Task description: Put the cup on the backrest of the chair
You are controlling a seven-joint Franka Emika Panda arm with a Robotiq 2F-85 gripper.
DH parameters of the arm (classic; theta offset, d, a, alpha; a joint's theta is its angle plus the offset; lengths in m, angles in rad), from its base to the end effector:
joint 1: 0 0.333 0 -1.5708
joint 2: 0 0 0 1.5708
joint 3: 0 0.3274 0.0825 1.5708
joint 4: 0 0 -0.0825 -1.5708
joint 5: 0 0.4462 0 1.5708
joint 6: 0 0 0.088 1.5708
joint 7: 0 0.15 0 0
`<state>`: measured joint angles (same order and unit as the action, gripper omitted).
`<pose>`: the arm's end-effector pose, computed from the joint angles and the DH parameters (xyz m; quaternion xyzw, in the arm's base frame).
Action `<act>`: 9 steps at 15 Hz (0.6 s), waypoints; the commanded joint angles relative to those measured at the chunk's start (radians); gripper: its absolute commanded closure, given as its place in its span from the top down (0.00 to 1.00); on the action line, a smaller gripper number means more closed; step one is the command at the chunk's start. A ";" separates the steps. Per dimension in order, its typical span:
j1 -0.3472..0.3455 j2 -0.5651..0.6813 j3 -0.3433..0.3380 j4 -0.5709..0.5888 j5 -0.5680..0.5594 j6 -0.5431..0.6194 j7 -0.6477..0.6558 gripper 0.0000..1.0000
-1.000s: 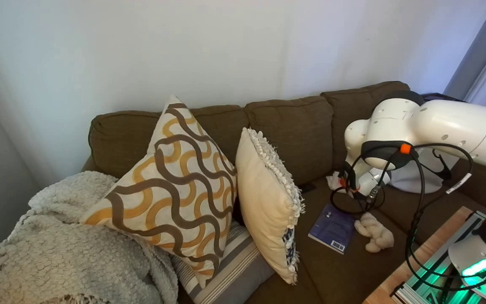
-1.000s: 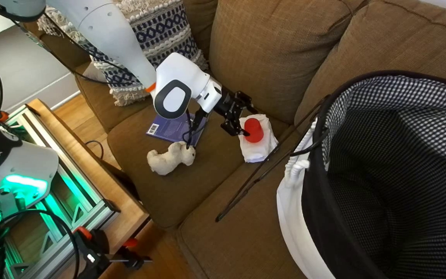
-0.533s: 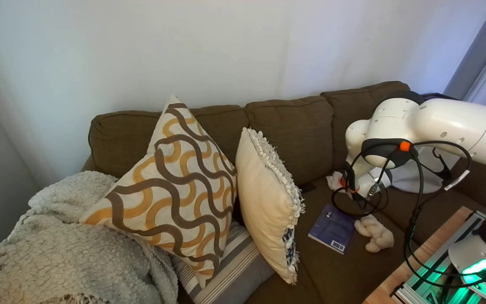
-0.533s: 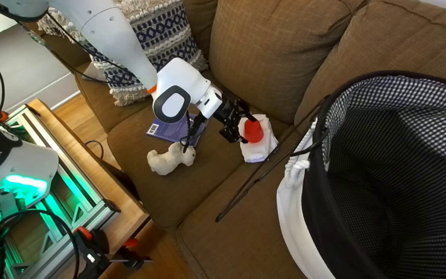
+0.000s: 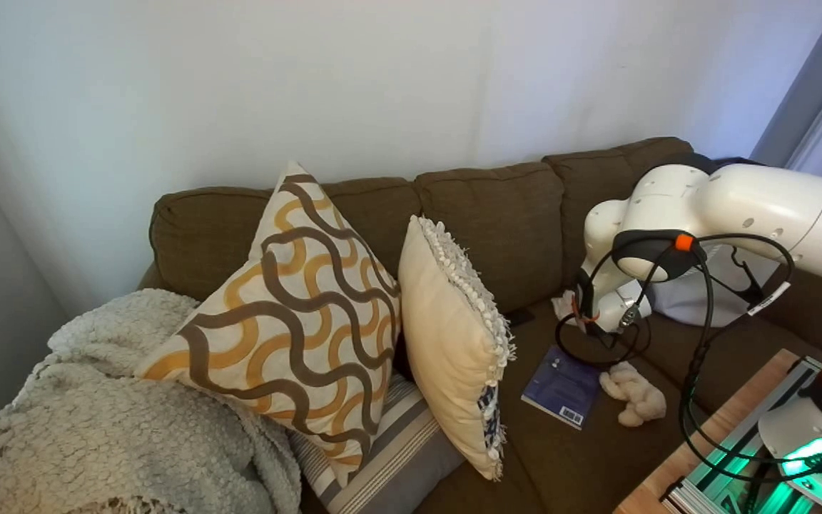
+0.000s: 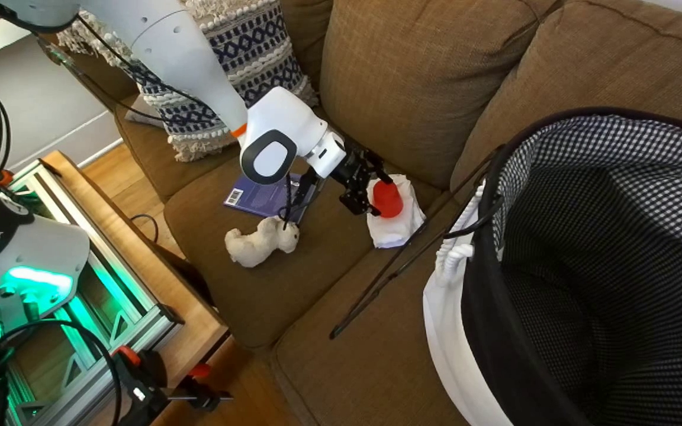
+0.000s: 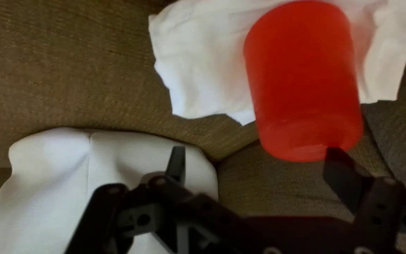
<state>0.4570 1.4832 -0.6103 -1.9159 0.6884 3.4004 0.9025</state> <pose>0.5102 -0.2537 -0.1491 0.7680 -0.5182 0.3034 0.2227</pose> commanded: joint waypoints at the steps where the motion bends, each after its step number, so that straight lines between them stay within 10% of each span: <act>1: -0.173 -0.006 0.120 0.170 -0.061 -0.052 -0.111 1.00; 9: -0.303 -0.028 0.171 0.267 -0.030 -0.100 -0.188 1.00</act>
<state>0.1963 1.4784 -0.4635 -1.6421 0.6535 3.3257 0.7589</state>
